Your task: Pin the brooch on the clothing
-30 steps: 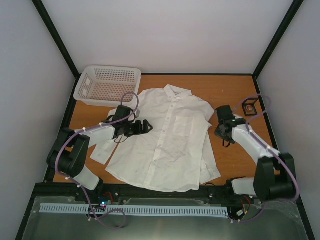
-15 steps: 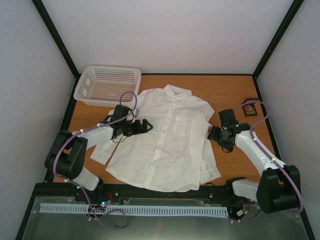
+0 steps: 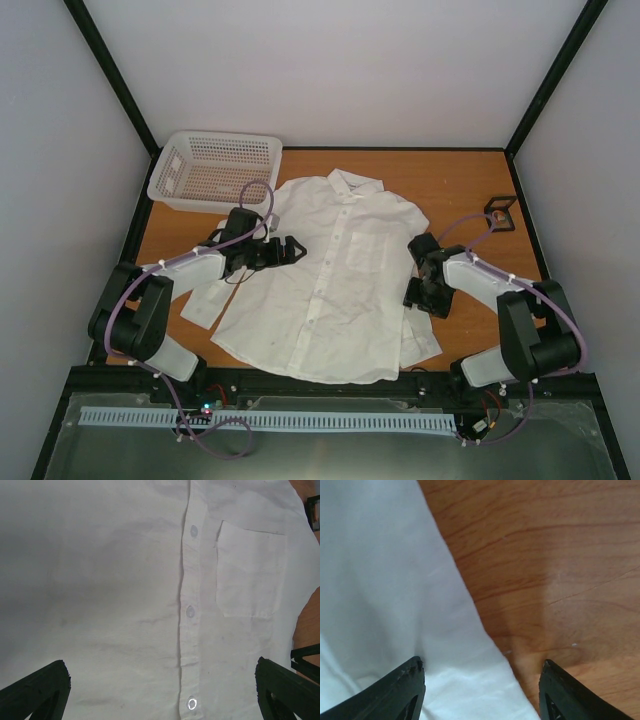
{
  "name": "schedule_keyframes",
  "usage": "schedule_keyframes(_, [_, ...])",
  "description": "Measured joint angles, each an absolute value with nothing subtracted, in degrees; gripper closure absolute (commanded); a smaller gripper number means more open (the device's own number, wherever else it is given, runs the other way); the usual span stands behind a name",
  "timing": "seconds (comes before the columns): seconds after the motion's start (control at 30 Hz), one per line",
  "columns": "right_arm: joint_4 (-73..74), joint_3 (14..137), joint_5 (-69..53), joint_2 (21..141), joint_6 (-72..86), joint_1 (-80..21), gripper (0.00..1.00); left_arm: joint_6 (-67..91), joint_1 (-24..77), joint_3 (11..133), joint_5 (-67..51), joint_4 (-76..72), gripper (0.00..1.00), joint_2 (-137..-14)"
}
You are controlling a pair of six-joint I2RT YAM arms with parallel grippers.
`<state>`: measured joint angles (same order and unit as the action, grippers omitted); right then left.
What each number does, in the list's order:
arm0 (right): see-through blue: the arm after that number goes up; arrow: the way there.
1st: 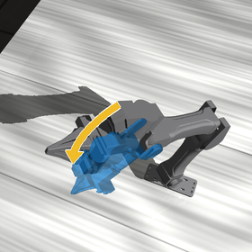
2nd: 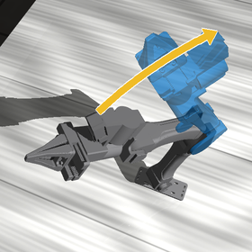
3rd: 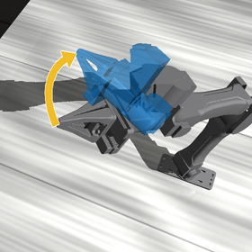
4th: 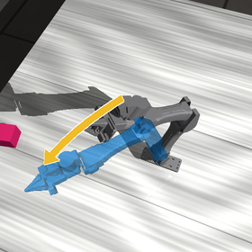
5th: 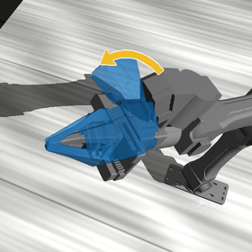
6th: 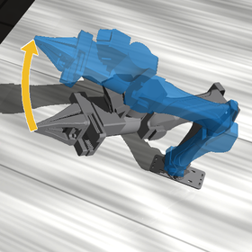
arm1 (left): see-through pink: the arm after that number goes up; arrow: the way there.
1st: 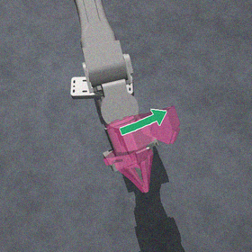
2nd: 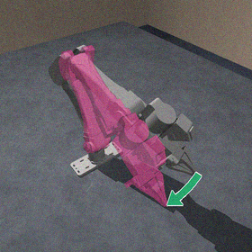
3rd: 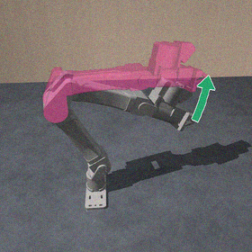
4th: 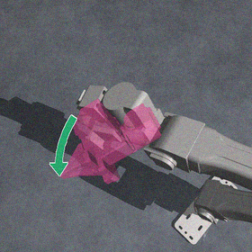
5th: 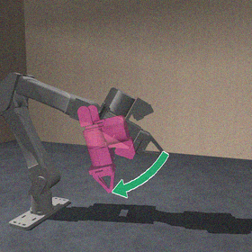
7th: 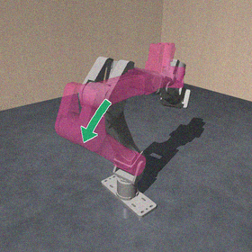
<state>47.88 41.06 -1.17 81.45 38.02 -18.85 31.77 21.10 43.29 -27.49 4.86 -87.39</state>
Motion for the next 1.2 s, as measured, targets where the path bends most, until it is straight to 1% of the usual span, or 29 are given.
schedule_keyframes(0.1, [47.29, 41.12, -0.40, 83.05, 37.76, -18.92, 0.50, 31.55, 21.10, 43.29, -27.49, 4.82, 0.00, -87.33])
schedule_keyframes(0.13, [46.94, 41.21, -0.25, 83.22, 37.54, -18.96, 0.52, 31.51, 21.10, 43.29, -27.46, 4.82, 0.00, -87.26])
schedule_keyframes(0.17, [46.61, 41.28, -0.19, 83.42, 37.63, -19.03, 0.57, 31.48, 21.08, 43.29, -27.44, 4.80, 0.00, -87.22])
schedule_keyframes(0.2, [46.30, 41.34, -0.16, 83.57, 37.89, -19.07, 0.63, 31.44, 21.02, 43.29, -27.40, 4.80, 0.00, -87.15])
schedule_keyframes(0.23, [46.11, 41.36, -0.03, 83.61, 37.98, -19.07, 0.72, 31.35, 20.97, 43.29, -27.27, 4.80, 0.00, -87.09])
schedule_keyframes(0.27, [45.76, 41.25, 0.25, 83.59, 38.61, -19.09, 0.84, 31.27, 20.95, 43.29, -27.03, 4.80, 0.00, -86.98])
schedule_keyframes(0.33, [44.77, 40.71, 1.13, 82.94, 39.79, -19.11, 0.96, 31.07, 20.91, 43.24, -26.26, 4.80, 0.00, -86.41])
schedule_keyframes(0.43, [44.01, 39.57, 3.31, 81.30, 42.06, -19.14, 0.97, 30.85, 20.80, 43.20, -25.39, 4.75, 0.00, -85.19])
schedule_keyframes(0.57, [47.53, 39.88, 11.03, 78.43, 46.50, -19.16, 0.97, 30.76, 20.51, 43.20, -24.47, 4.73, 0.00, -84.73])
schedule_keyframes(0.73, [58.67, 47.86, 24.82, 72.10, 53.04, -18.06, 0.97, 30.76, 20.16, 43.00, -23.38, 4.75, 0.00, -85.03])
schedule_keyframes(0.83, [62.74, 52.88, 32.36, 66.87, 55.44, -16.32, 0.97, 30.76, 20.14, 42.85, -23.20, 4.75, 0.00, -85.49])
schedule_keyframes(1.03, [63.77, 55.70, 42.68, 56.71, 52.58, -14.26, 0.97, 30.74, 20.14, 42.83, -23.24, 4.75, 0.00, -85.65])
schedule_keyframes(1.2, [62.00, 58.83, 48.51, 56.01, 45.67, -14.22, 0.98, 30.74, 20.14, 42.83, -23.38, 4.75, 0.00, -85.65])
